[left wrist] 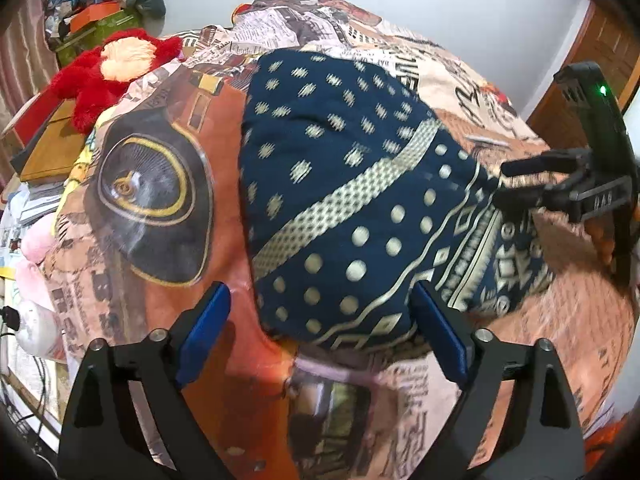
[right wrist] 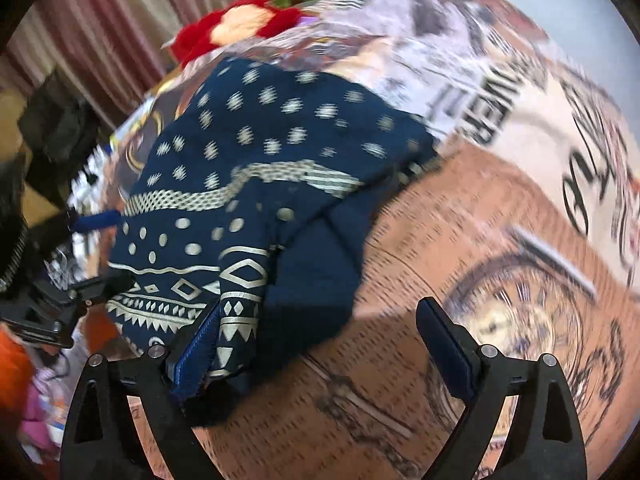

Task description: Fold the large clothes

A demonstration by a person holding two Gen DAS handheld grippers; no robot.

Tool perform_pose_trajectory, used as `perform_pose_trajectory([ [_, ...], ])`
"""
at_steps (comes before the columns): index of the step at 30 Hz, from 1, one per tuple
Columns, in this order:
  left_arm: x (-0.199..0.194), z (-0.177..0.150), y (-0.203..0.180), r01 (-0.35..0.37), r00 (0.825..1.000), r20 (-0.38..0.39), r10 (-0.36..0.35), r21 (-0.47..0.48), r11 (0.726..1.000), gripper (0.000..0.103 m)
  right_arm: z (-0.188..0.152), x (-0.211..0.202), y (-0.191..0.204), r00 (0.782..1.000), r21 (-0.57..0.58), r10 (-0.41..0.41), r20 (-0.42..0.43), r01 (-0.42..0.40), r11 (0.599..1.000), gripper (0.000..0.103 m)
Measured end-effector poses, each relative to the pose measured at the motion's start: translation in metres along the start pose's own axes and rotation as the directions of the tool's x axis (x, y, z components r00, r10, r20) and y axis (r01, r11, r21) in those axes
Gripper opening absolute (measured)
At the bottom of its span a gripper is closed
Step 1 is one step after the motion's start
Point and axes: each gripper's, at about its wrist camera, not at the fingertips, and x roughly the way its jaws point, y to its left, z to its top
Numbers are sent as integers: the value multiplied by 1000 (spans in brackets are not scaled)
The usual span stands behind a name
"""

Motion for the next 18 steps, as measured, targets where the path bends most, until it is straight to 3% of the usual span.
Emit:
perform_pose_trajectory([
  [8,-18,-8,13,-96,995,-31,97,26,995,93,-12,-26,-5,997,-16,-62,41,63,998,94],
  [11,-38,4,18,-104,994,37,103,24,994,93,-8,-44,2,987,-41,-137,79,140,989,94],
  [15,-53,41,22,-153,980,131,149,19,988,93,6,-67,9,980,-31,-117,161,123,992,94],
  [18,-44,72,25,-168,973,157,169,-15,986,93,29,-71,19,972,-5,-71,222,74,997,94],
])
